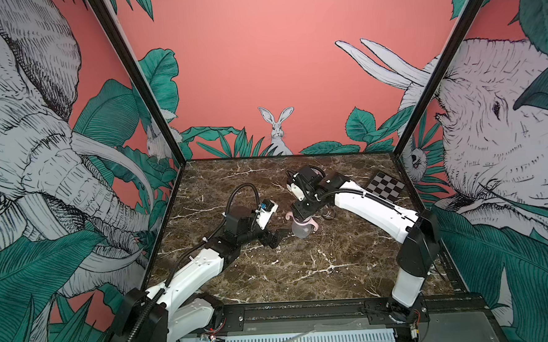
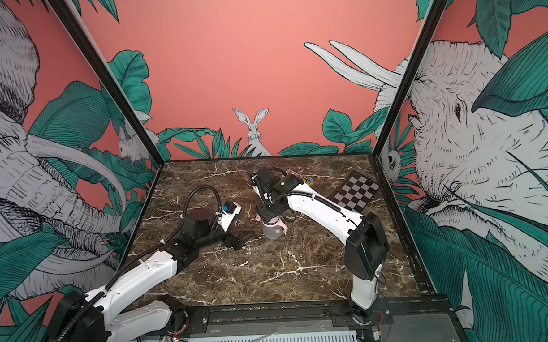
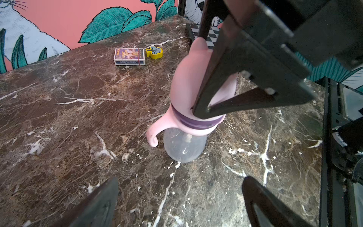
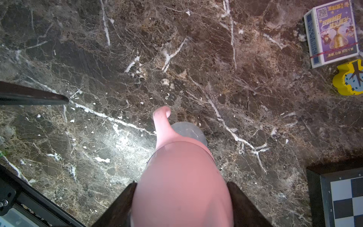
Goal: Assemble the baby bottles
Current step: Close the lid on the baby bottle.
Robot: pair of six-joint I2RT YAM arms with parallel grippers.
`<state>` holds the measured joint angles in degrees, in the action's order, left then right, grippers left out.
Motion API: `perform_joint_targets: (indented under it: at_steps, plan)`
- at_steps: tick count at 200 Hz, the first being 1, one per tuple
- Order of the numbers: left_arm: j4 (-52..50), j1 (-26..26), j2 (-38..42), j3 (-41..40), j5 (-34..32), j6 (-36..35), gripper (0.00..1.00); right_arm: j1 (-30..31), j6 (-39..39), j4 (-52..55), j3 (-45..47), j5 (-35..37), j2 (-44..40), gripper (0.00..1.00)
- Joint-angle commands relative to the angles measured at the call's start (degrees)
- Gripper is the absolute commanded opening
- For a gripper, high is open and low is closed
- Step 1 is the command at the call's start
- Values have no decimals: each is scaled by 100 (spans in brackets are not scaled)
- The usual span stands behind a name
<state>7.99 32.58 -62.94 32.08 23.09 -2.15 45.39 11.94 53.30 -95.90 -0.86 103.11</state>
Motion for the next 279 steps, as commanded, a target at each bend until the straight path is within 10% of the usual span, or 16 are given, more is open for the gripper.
perform_joint_targets:
  at_steps: [1, 279]
  plan:
    - [-22, -38, 16, 73, 20, -54, 99, 84, -25, 274, 256, 58, 114, 66]
    - [40, -43, -193, 161, 64, -36, 100, 111, -8, -1922, 2219, 536, -1095, 65]
